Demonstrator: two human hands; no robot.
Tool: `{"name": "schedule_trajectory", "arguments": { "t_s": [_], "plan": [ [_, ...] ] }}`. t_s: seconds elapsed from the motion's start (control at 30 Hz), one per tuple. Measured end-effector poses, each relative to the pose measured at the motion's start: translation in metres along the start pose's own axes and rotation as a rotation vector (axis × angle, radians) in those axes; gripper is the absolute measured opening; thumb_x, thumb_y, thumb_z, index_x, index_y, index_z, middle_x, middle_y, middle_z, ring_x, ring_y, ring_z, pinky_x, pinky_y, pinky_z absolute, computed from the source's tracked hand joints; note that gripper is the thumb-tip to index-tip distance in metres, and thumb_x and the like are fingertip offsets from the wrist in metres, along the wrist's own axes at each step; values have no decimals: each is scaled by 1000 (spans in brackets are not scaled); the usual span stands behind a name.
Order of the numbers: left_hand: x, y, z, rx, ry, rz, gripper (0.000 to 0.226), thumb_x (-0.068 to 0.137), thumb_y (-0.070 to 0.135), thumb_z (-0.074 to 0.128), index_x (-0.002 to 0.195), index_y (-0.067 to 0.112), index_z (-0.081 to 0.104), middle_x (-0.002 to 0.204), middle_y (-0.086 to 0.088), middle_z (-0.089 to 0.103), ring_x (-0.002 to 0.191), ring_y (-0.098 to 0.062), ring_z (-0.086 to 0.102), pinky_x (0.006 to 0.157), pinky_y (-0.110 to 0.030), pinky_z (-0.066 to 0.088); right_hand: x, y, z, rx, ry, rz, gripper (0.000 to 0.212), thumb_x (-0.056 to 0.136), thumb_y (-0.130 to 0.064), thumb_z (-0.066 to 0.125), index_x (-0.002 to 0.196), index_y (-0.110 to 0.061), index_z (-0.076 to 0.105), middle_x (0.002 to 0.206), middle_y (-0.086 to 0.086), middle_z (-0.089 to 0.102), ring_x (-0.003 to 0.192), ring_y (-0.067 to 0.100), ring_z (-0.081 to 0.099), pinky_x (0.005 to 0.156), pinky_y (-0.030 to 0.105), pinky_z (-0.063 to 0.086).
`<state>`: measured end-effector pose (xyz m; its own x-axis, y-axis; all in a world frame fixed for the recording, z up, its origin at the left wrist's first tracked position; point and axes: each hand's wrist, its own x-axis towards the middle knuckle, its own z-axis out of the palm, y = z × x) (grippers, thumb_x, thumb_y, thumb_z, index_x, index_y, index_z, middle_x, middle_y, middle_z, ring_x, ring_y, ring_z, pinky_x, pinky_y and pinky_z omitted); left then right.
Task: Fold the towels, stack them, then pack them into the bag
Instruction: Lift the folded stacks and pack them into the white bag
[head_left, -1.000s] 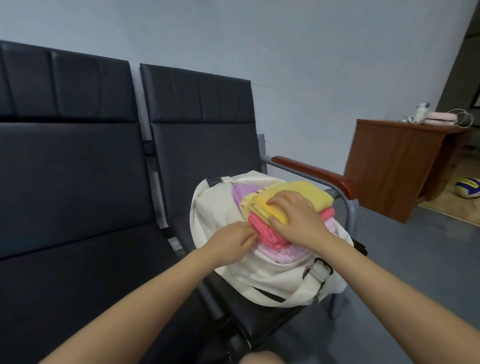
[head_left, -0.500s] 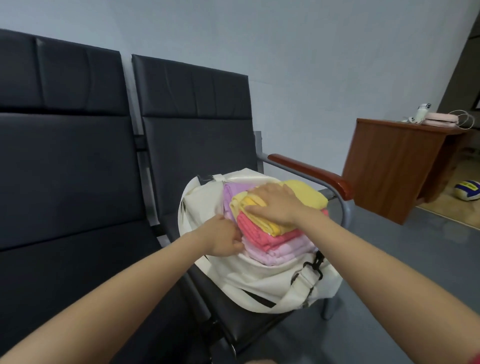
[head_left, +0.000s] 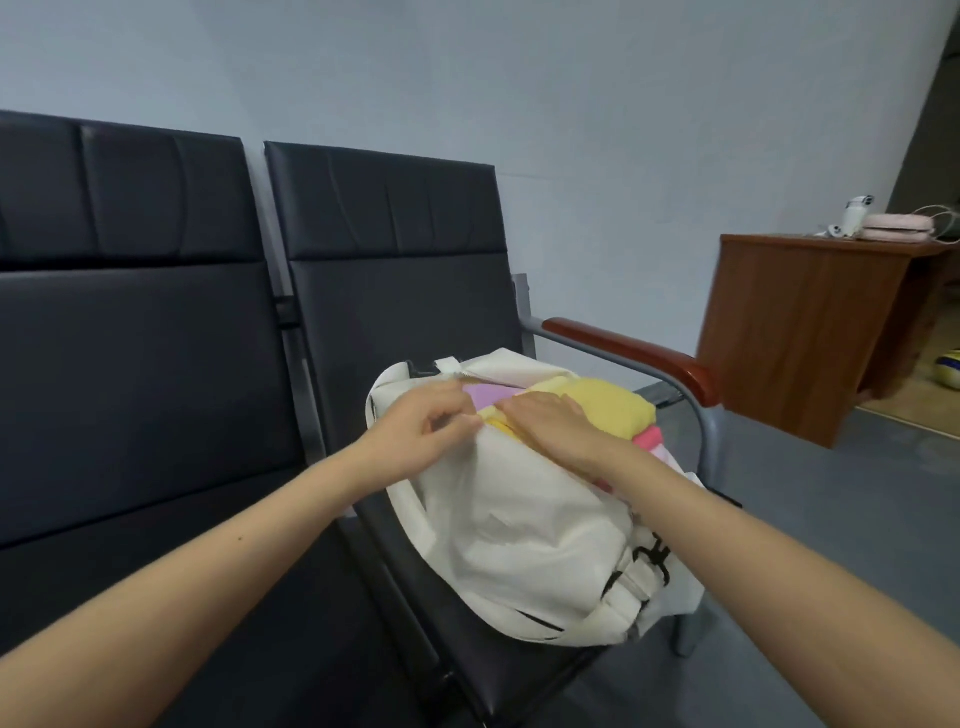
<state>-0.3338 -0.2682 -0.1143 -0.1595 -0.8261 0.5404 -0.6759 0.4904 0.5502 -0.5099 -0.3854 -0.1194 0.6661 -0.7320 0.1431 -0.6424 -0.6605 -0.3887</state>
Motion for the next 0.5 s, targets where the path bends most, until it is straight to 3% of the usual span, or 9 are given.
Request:
{"name": "schedule_trajectory", "arguments": {
  "t_s": [0.07, 0.1, 0.17, 0.23, 0.33, 0.43, 0.5],
  "plan": [
    [0, -9, 4, -50, -37, -101, 35, 87, 37, 53, 66, 10, 43, 65, 13, 36, 63, -4, 36, 61, -22, 31, -14, 3, -21, 481, 28, 8, 30, 103, -32, 38, 119, -28, 63, 128, -5, 60, 122, 10, 51, 107, 28, 32],
    [1, -10, 7, -72, -53, -136, 33, 85, 35, 52, 65, 11, 42, 62, 14, 35, 60, -3, 35, 59, -19, 30, -23, 8, -34, 616, 143, -2, 25, 102, -26, 45, 116, -23, 66, 121, -4, 64, 115, 9, 55, 101, 21, 37],
    [5, -10, 10, -82, -83, -179, 27, 86, 32, 54, 66, 15, 48, 59, 16, 40, 59, -1, 38, 60, -17, 32, -37, 28, -53, 605, 429, 21, 17, 97, -12, 55, 106, -15, 69, 107, -2, 68, 101, 8, 59, 86, 9, 41],
    [17, -5, 14, -57, -81, -178, 18, 89, 31, 57, 74, 23, 59, 69, 19, 53, 68, -1, 48, 68, -21, 38, -50, 58, -58, 515, 603, 162, 17, 94, -9, 58, 106, -10, 69, 104, 0, 67, 98, 12, 60, 77, 9, 43],
    [48, 7, 27, 97, -53, -114, 20, 90, 42, 51, 102, 33, 64, 108, 12, 61, 104, -6, 53, 92, -31, 43, -67, 97, -44, 540, 525, 395, 24, 96, -24, 57, 108, -7, 68, 108, 6, 68, 100, 19, 61, 84, 28, 46],
    [79, 33, 53, 265, -145, 3, 37, 97, 41, 46, 133, 33, 53, 137, 6, 50, 130, -14, 39, 110, -37, 32, -77, 114, -21, 573, 378, 462, 33, 104, -29, 42, 97, -7, 67, 96, 8, 67, 89, 17, 60, 72, 18, 44],
    [94, 48, 74, 378, -198, 70, 45, 100, 40, 44, 144, 32, 41, 150, 3, 38, 139, -17, 28, 114, -38, 25, -78, 124, -11, 471, 346, 403, 30, 104, -19, 38, 97, -10, 66, 103, 11, 65, 96, 19, 60, 78, 16, 45]
  ]
}}
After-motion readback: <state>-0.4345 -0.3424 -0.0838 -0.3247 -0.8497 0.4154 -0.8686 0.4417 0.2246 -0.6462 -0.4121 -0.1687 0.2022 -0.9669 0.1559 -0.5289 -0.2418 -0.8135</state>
